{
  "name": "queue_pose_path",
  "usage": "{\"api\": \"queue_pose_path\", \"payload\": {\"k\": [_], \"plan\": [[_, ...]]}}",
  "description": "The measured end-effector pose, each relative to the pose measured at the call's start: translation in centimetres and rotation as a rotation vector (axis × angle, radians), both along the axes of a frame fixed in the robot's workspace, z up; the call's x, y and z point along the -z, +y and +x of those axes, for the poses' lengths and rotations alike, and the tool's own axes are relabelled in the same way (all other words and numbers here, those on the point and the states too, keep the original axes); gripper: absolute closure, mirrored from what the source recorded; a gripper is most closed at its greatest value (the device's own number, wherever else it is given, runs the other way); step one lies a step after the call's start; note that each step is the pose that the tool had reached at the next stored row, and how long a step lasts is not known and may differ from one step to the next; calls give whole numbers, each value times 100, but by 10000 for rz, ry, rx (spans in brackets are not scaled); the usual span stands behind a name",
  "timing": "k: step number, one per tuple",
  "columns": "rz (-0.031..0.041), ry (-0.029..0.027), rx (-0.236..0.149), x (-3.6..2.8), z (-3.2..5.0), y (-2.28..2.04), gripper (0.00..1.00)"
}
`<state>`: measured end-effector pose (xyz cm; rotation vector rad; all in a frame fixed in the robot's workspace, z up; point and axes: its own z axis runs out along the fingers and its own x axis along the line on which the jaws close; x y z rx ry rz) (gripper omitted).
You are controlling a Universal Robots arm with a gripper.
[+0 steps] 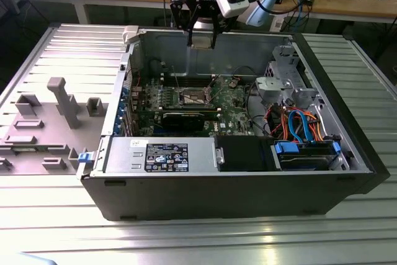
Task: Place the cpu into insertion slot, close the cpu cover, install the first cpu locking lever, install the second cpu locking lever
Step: 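Place the cpu into insertion slot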
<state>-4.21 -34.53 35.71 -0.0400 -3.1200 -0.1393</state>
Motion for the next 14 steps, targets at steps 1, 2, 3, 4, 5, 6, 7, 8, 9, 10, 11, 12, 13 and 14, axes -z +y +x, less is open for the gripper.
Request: {"api": "queue_pose_path", "payload": {"k": [1, 2, 3, 4, 5, 6, 7, 8, 9, 10, 11, 12, 13, 14], "plan": [[1, 0, 0, 8, 0, 0, 45], [0, 0, 0, 17, 0, 0, 45], [0, 0, 0, 17, 0, 0, 45], [0, 0, 0, 19, 0, 0, 45], [0, 0, 0, 21, 0, 0, 45], [0, 0, 0, 22, 0, 0, 45], [0, 0, 0, 25, 0, 0, 45], [1, 0, 0, 28, 0, 0, 45], [0, 0, 0, 29, 0, 0, 45], [1, 0, 0, 31, 0, 0, 45], [1, 0, 0, 33, 0, 0, 45], [1, 0, 0, 34, 0, 0, 45], [1, 0, 0, 49, 0, -4, 45], [1, 0, 1, 60, 0, -5, 45]]}}
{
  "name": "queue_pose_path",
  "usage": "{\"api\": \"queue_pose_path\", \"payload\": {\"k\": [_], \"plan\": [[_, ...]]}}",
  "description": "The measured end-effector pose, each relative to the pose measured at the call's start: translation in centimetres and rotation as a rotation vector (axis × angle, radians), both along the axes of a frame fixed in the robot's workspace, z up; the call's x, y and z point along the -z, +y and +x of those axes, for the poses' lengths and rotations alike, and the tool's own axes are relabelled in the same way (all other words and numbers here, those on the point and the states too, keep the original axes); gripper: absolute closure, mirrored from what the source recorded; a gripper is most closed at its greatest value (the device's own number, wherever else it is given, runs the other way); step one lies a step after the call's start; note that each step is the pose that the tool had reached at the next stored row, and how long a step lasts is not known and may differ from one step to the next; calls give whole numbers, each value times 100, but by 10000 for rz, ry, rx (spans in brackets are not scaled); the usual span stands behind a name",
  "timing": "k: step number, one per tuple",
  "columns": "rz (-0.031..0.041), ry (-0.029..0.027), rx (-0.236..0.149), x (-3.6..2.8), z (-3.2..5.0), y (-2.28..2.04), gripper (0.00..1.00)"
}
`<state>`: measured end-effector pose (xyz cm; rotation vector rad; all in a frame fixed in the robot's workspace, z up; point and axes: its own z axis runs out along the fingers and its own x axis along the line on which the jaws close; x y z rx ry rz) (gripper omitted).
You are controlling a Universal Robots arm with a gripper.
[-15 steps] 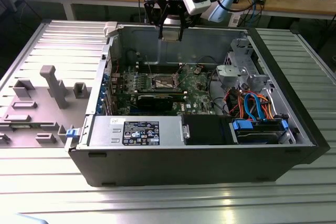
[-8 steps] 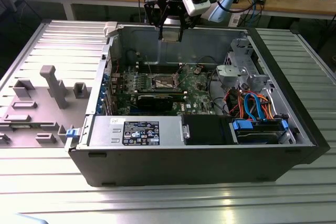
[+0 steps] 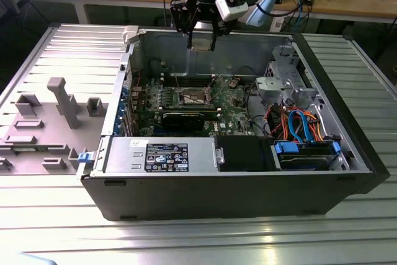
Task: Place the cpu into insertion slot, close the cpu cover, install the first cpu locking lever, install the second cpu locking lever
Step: 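Place the cpu into insertion slot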
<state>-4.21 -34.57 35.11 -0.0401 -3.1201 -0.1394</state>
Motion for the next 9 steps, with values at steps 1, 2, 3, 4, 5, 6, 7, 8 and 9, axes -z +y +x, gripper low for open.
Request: {"api": "queue_pose_path", "payload": {"k": [1, 2, 3, 4, 5, 6, 7, 8, 9], "plan": [[-1, 0, 0, 1, 0, -1, 45], [-1, 0, -1, 1, 0, -2, 45], [-1, 0, -1, 4, 0, -4, 45], [0, 0, -1, 6, 0, -7, 45], [-2, 0, 0, 7, 0, -9, 45], [-3, 0, -1, 26, -3, -12, 45], [-3, 0, 0, 36, -3, -12, 45], [-2, 1, -1, 36, -3, -12, 45], [-2, 1, -1, 36, -3, -12, 45]]}}
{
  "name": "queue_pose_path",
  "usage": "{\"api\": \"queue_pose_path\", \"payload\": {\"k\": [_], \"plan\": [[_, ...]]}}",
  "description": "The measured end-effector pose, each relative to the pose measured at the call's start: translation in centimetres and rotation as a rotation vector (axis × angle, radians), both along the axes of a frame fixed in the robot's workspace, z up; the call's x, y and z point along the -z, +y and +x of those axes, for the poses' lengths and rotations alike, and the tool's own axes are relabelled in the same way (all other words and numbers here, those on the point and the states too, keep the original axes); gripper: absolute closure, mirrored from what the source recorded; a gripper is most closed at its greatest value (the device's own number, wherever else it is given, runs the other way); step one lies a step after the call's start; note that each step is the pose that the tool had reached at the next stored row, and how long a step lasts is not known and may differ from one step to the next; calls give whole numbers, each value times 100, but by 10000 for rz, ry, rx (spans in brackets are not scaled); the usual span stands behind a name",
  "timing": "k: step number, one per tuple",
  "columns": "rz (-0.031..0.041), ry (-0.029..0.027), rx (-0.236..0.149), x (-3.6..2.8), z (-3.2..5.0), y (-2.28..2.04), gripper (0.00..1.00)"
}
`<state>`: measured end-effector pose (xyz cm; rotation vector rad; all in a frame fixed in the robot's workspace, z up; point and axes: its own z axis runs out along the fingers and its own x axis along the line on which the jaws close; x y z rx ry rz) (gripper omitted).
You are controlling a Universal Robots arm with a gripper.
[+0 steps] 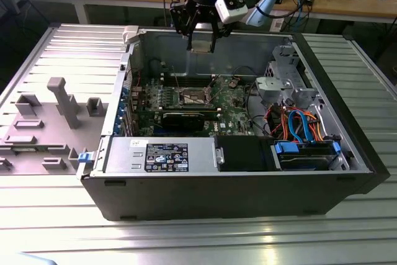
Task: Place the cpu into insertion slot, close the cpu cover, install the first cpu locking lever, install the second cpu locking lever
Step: 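Place the cpu into insertion slot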
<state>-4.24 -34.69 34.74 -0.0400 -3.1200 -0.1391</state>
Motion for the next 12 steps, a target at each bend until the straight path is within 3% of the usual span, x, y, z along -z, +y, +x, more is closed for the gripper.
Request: {"api": "queue_pose_path", "payload": {"k": [9, 12], "plan": [[0, 0, 0, 12, 0, 0, 45], [-5, 0, 0, 31, 0, -36, 45]]}}
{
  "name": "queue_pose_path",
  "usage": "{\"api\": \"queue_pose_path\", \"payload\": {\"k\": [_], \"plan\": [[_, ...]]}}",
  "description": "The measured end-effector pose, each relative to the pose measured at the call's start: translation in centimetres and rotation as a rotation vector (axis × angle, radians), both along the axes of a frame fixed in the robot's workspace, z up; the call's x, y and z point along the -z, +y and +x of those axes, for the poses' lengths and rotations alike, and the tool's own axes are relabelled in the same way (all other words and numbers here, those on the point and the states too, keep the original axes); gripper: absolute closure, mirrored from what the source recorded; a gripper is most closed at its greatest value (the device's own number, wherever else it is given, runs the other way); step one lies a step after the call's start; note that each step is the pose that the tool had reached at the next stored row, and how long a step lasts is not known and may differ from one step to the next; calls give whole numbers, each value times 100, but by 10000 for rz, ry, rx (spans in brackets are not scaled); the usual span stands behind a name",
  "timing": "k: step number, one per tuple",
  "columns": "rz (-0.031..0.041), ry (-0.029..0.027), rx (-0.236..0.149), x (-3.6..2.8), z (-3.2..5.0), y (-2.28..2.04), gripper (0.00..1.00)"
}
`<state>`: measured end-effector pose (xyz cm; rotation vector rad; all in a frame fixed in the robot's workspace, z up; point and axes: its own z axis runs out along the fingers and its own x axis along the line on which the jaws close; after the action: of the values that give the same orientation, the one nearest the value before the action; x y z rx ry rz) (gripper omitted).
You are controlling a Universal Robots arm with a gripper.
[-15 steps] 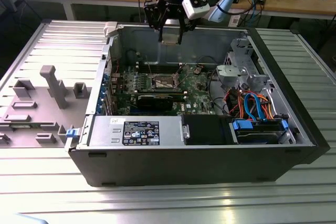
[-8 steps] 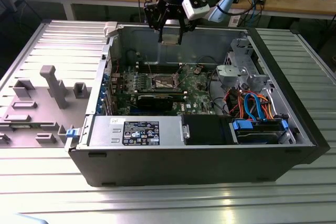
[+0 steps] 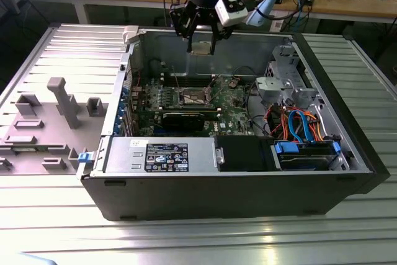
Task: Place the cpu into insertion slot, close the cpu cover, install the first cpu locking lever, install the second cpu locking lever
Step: 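Place the cpu into insertion slot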
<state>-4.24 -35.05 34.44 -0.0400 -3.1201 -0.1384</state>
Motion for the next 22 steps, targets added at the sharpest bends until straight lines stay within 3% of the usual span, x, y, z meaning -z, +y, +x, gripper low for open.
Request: {"api": "queue_pose_path", "payload": {"k": [22], "plan": [[-2, 0, 327, 4, 0, 0, 45]]}}
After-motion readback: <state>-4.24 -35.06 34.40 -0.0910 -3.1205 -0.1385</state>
